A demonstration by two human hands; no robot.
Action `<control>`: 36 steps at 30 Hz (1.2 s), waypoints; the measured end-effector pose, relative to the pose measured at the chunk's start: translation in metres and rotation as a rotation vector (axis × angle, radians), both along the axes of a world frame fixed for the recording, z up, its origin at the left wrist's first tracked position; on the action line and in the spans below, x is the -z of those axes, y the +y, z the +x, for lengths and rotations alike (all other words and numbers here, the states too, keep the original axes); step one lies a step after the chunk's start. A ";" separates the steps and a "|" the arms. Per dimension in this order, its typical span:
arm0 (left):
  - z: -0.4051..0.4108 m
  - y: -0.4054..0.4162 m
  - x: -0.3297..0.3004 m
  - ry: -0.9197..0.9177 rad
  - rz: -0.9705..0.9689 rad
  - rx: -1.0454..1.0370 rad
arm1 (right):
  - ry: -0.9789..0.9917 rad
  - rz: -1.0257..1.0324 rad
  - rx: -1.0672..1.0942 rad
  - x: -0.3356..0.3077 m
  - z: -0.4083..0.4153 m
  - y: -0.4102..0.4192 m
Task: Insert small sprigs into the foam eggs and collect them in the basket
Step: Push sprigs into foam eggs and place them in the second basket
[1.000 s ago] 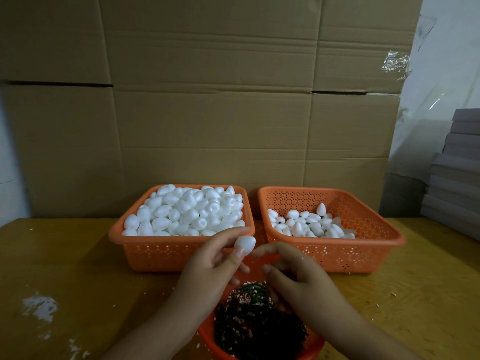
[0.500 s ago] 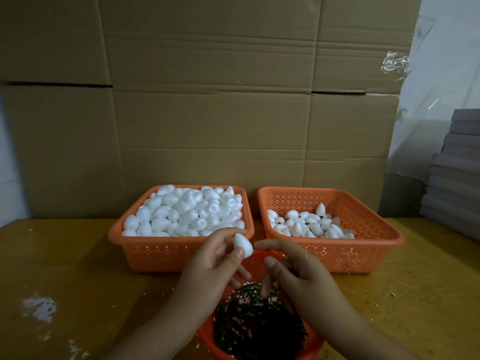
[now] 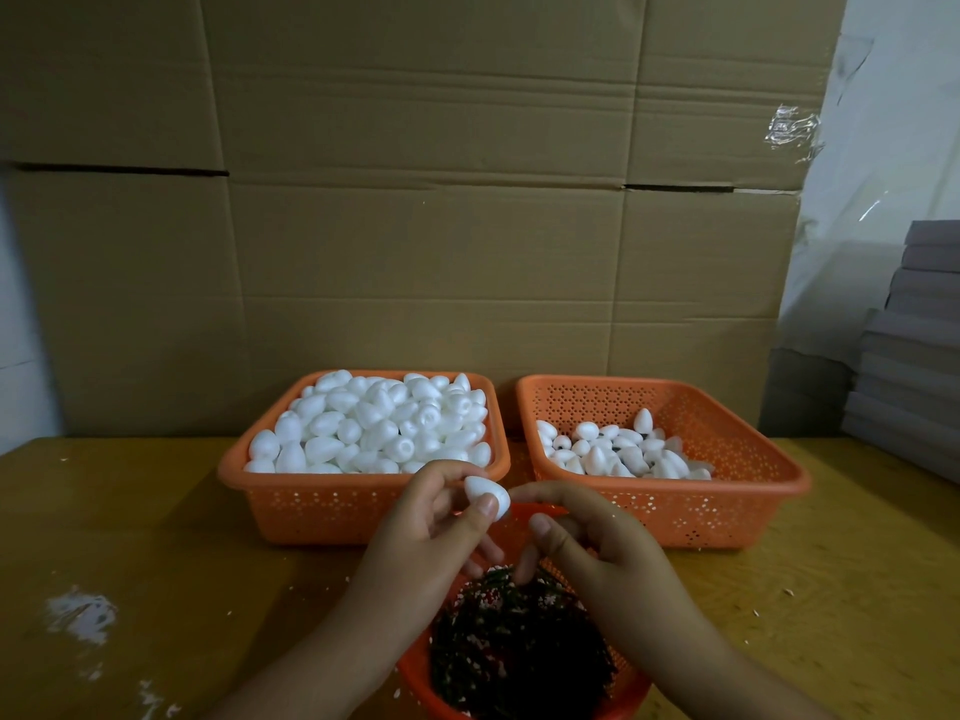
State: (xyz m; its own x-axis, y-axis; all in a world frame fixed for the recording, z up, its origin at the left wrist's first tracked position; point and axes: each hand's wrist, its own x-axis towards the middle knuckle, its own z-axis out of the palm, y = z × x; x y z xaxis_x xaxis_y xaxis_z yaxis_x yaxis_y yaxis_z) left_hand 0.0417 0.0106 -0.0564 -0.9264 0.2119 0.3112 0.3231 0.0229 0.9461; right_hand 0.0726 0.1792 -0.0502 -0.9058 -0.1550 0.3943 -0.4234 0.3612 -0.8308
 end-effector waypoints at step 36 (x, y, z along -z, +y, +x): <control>-0.004 -0.002 0.003 0.000 -0.029 0.080 | -0.017 -0.433 0.036 -0.001 -0.006 0.005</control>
